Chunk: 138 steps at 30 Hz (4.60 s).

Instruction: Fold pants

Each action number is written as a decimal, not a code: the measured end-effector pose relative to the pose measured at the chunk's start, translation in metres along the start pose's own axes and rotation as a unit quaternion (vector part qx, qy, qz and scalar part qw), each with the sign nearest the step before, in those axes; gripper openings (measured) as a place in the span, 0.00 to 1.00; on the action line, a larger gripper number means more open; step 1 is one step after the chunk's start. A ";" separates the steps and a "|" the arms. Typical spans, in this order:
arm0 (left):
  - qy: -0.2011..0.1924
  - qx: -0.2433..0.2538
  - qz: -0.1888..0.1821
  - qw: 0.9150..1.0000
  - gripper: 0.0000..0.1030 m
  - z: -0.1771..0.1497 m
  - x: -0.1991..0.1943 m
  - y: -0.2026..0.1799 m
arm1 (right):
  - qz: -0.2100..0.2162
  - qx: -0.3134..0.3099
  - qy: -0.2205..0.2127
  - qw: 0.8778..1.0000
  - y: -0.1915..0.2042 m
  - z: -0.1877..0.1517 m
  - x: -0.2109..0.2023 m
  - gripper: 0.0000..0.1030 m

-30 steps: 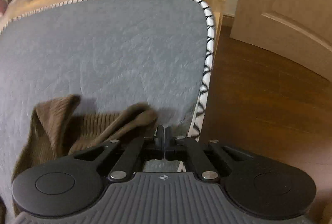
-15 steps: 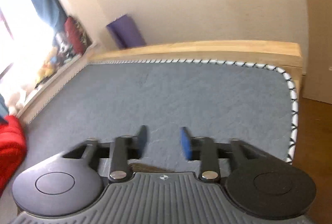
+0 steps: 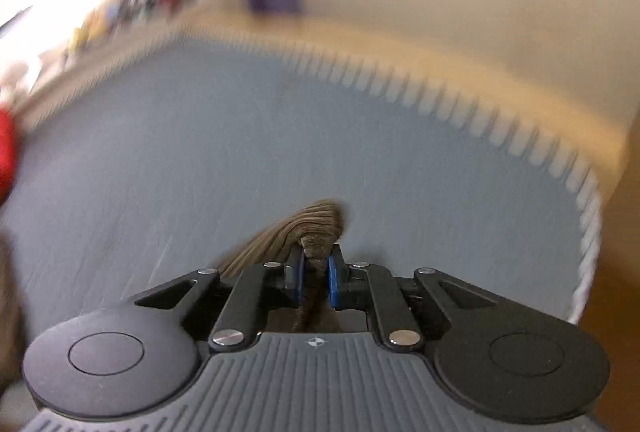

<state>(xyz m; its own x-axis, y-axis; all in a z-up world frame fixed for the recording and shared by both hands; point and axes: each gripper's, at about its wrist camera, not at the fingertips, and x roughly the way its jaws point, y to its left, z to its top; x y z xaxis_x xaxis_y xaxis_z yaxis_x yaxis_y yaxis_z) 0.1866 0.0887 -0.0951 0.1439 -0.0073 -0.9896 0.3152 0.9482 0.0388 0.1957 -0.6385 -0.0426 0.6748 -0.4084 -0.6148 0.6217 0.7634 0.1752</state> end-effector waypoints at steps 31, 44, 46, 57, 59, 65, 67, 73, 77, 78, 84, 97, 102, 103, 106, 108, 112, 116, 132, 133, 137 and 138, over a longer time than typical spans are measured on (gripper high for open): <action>0.001 0.000 0.000 1.000 0.54 -0.002 0.000 -0.003 | -0.043 0.198 0.160 0.966 -0.116 -0.090 0.017 0.13; 0.001 0.008 -0.003 1.000 0.54 -0.002 -0.001 -0.003 | -0.185 0.138 0.024 0.973 -0.049 -0.058 -0.033 0.45; 0.001 0.008 -0.004 1.000 0.54 -0.001 -0.001 -0.003 | -0.113 0.117 0.019 0.987 -0.025 -0.053 -0.027 0.50; -0.004 0.009 -0.006 1.000 0.54 -0.005 -0.002 -0.002 | -0.026 0.079 0.191 0.978 0.089 -0.089 0.063 0.48; -0.004 0.009 -0.007 1.000 0.54 -0.005 -0.002 -0.002 | -0.073 0.053 0.179 0.980 0.105 -0.086 0.064 0.14; -0.011 0.013 -0.012 1.000 0.54 -0.007 -0.004 0.001 | -0.063 0.096 0.083 0.990 0.103 -0.061 0.074 0.04; -0.014 0.015 -0.013 1.000 0.54 -0.010 -0.005 0.002 | -0.051 0.080 0.096 0.991 0.106 -0.060 0.086 0.05; -0.023 -0.010 -0.041 0.999 0.54 -0.009 -0.021 0.014 | -0.115 0.027 0.107 0.987 0.109 -0.060 0.077 0.40; -0.098 -0.058 -0.060 0.992 0.53 -0.006 -0.049 0.035 | -0.032 0.001 0.085 0.996 0.121 -0.055 0.041 0.40; -0.107 -0.072 -0.051 0.990 0.49 -0.006 -0.051 0.041 | 0.006 -0.014 0.089 0.996 0.128 -0.059 0.031 0.40; -0.061 -0.080 0.010 0.995 0.03 -0.012 -0.017 0.068 | 0.125 -0.109 0.121 0.979 0.169 -0.087 -0.027 0.39; -0.093 -0.023 -0.022 0.995 0.32 -0.024 -0.043 0.027 | 0.246 -0.205 0.118 0.940 0.252 -0.125 -0.113 0.42; -0.042 0.067 0.004 0.997 0.35 -0.035 -0.025 0.003 | 0.316 -0.276 0.162 0.893 0.295 -0.148 -0.124 0.42; -0.047 0.048 -0.012 0.998 0.35 -0.037 -0.031 0.008 | 0.332 -0.293 0.177 0.879 0.304 -0.156 -0.125 0.42; -0.039 0.053 -0.062 0.996 0.35 -0.047 -0.032 0.012 | 0.369 -0.375 0.234 0.818 0.323 -0.191 -0.130 0.42; -0.021 0.106 -0.041 0.993 0.35 -0.052 -0.023 0.000 | 0.374 -0.454 0.252 0.769 0.329 -0.220 -0.135 0.42; -0.026 0.104 -0.040 0.993 0.35 -0.056 -0.036 0.000 | 0.356 -0.553 0.276 0.701 0.311 -0.265 -0.136 0.42; -0.020 0.114 -0.082 0.990 0.35 -0.061 -0.039 -0.005 | 0.359 -0.511 0.291 0.724 0.301 -0.252 -0.138 0.42; -0.248 -0.098 0.012 0.964 0.41 0.019 -0.129 -0.005 | 0.352 -0.336 0.106 0.867 0.320 -0.149 -0.135 0.11; -0.258 -0.111 0.012 0.960 0.37 0.024 -0.133 -0.008 | 0.348 -0.323 0.101 0.874 0.324 -0.144 -0.132 0.06; -0.270 -0.110 0.029 0.956 0.24 0.051 -0.123 -0.024 | 0.309 -0.254 0.095 0.912 0.349 -0.121 -0.102 0.08; -0.270 -0.106 0.035 0.956 0.24 0.057 -0.120 -0.027 | 0.302 -0.240 0.107 0.916 0.355 -0.118 -0.091 0.11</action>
<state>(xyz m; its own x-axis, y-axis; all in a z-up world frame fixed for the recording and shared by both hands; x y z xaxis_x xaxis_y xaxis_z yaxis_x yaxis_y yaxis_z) 0.2140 0.0462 0.0308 0.6398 -0.0508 -0.7669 0.0990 0.9949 0.0166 0.3079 -0.2717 -0.0154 0.7123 0.2303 -0.6630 -0.1210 0.9708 0.2072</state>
